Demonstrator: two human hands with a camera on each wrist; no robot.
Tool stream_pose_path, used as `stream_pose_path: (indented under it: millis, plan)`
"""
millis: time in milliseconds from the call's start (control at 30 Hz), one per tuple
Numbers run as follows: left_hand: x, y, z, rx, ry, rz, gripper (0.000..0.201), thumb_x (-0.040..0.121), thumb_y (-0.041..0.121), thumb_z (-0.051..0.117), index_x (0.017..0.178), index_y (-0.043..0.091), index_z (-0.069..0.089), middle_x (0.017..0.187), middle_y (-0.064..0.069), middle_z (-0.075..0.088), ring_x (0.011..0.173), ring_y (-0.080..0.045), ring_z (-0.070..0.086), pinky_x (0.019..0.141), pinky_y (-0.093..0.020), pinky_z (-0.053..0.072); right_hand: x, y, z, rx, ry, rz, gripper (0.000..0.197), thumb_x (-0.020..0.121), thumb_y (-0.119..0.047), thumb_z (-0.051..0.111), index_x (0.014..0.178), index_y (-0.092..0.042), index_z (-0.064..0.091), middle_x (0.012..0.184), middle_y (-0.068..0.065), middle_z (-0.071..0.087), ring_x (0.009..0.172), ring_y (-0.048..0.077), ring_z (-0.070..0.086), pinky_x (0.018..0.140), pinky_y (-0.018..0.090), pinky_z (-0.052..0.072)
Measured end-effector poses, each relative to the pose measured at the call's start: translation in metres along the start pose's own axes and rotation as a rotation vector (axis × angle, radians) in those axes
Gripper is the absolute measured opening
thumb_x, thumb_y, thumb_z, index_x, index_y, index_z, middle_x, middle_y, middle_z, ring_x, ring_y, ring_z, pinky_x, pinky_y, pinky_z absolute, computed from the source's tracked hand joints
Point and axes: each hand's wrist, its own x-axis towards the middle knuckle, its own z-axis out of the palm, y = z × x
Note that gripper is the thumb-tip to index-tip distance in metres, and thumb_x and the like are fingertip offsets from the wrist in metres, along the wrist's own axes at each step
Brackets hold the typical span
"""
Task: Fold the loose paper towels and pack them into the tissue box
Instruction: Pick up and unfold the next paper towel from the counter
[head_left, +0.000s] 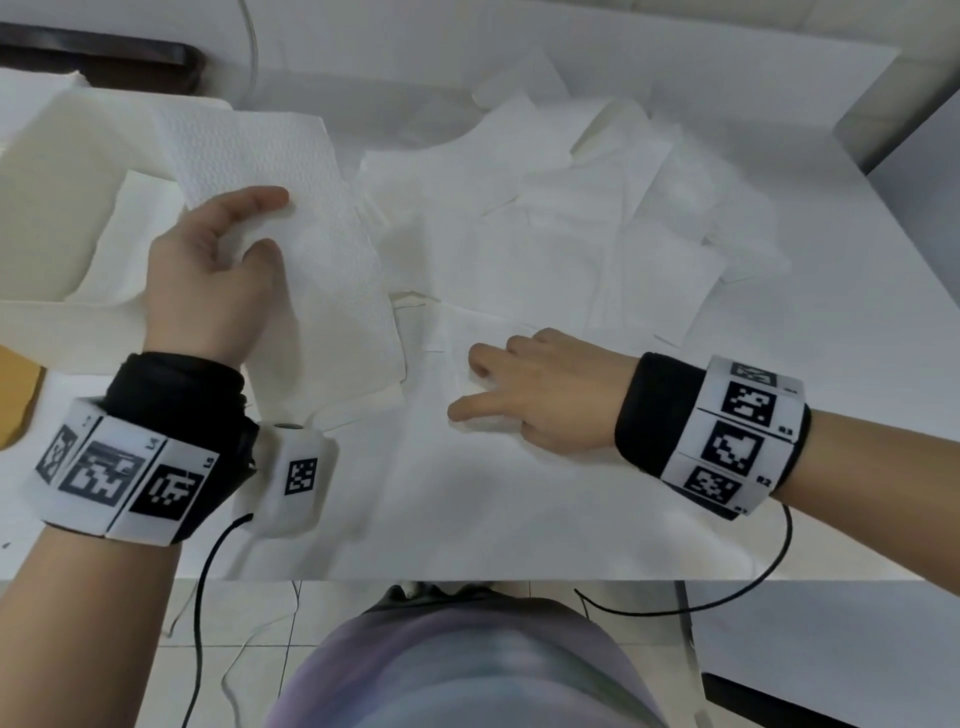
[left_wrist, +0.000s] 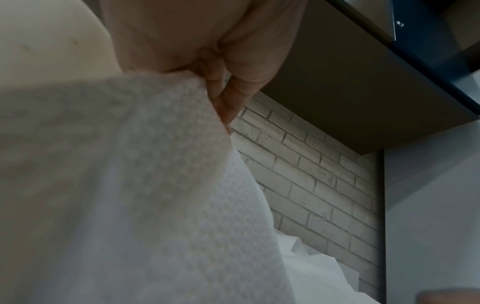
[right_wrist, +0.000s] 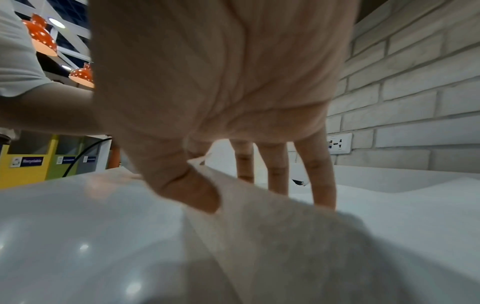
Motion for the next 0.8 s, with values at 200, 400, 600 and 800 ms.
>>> stream_pose_path:
  millis: [200, 400, 600, 800]
  plan:
    - [0.001, 0.000, 0.003, -0.004, -0.011, 0.002, 0.038, 0.080, 0.008, 0.049, 0.097, 0.038, 0.066, 0.113, 0.008, 0.063, 0.116, -0.025, 0.056, 0.101, -0.041, 0.045, -0.002, -0.001, 0.001, -0.007, 0.007, -0.009, 0.042, 0.093, -0.012, 0.031, 0.129, -0.031, 0.039, 0.117, 0.003, 0.039, 0.085, 0.017, 0.023, 0.072, 0.033, 0.024]
    - [0.001, 0.004, 0.007, -0.015, -0.033, 0.009, 0.036, 0.082, 0.008, 0.049, 0.100, 0.035, 0.065, 0.118, 0.003, 0.063, 0.111, -0.017, 0.057, 0.100, -0.037, 0.046, -0.004, 0.004, -0.006, -0.051, -0.013, 0.059, 0.033, 0.095, -0.019, 0.035, 0.128, -0.019, 0.041, 0.111, 0.002, 0.047, 0.093, 0.022, 0.047, 0.072, 0.030, 0.025]
    - [0.003, 0.004, 0.009, -0.021, -0.013, 0.012, 0.037, 0.082, 0.004, 0.048, 0.100, 0.033, 0.064, 0.111, 0.011, 0.061, 0.101, -0.004, 0.055, 0.094, -0.022, 0.045, -0.022, 0.031, -0.036, 0.297, 0.116, 0.222, 0.045, 0.083, -0.056, 0.051, 0.110, -0.021, 0.059, 0.105, -0.006, 0.056, 0.097, 0.014, 0.052, 0.082, 0.031, 0.043]
    - [0.002, 0.007, 0.014, -0.004, -0.019, 0.018, 0.035, 0.085, 0.007, 0.049, 0.103, 0.033, 0.064, 0.108, 0.020, 0.061, 0.098, 0.002, 0.053, 0.085, -0.013, 0.041, -0.029, 0.047, -0.052, 0.689, 0.422, 0.288, 0.038, 0.083, -0.045, 0.057, 0.091, -0.010, 0.070, 0.092, -0.006, 0.063, 0.084, 0.008, 0.060, 0.088, 0.029, 0.048]
